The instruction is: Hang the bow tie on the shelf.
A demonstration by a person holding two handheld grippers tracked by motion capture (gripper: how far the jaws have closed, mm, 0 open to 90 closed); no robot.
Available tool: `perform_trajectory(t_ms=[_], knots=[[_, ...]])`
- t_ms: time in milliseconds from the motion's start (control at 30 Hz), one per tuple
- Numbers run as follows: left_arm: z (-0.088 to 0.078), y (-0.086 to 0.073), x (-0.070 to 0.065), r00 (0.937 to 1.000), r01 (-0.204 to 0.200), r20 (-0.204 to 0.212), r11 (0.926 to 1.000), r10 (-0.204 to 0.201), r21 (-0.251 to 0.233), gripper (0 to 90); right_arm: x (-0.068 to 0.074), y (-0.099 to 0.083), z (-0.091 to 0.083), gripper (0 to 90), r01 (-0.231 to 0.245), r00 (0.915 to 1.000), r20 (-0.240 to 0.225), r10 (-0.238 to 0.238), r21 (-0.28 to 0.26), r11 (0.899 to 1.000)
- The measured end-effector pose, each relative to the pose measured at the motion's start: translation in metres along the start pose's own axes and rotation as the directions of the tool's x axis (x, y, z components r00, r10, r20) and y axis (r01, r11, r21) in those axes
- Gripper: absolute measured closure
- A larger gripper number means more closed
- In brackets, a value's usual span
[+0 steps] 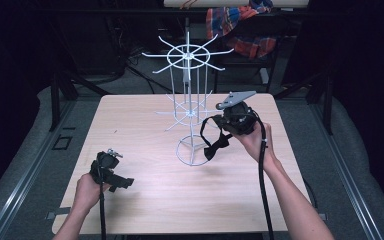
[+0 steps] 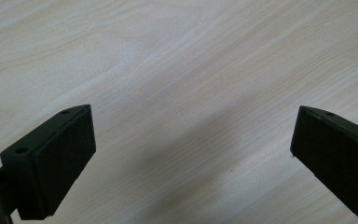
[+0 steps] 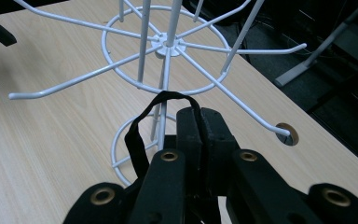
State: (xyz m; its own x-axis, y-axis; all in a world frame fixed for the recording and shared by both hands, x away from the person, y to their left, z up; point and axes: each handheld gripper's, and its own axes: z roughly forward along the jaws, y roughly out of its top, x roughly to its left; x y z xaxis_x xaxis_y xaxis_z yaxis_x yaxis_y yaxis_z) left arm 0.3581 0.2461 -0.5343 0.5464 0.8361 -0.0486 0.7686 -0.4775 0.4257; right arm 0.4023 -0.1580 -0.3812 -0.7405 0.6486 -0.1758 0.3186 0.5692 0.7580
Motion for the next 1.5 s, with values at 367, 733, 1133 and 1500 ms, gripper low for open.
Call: perform_trajectory(t_ms=[367, 733, 1133, 1500], knots=[[0.000, 0.000, 0.000, 1.0000, 0.001, -0.001, 1.0000, -0.001, 0.002, 0.0, -0.008, -0.006, 0.007, 86.9, -0.031, 0.9988, -0.038, 0.032, 0.009, 0.999], [0.000, 0.000, -0.001, 1.0000, 0.002, 0.000, 1.0000, -0.002, 0.001, 0.0, -0.012, -0.014, 0.015, 86.0, -0.045, 0.9962, -0.074, 0.046, 0.010, 0.999], [0.000, 0.000, -0.001, 1.0000, 0.002, 0.001, 1.0000, -0.002, 0.001, 0.0, -0.011, -0.020, 0.019, 70.2, -0.048, 0.9936, -0.101, 0.049, 0.019, 0.999], [0.000, 0.000, -0.001, 1.0000, 0.001, 0.001, 1.0000, -0.001, -0.001, 0.0, -0.014, -0.031, 0.011, 46.0, -0.068, 0.9915, -0.108, 0.073, 0.050, 0.996]])
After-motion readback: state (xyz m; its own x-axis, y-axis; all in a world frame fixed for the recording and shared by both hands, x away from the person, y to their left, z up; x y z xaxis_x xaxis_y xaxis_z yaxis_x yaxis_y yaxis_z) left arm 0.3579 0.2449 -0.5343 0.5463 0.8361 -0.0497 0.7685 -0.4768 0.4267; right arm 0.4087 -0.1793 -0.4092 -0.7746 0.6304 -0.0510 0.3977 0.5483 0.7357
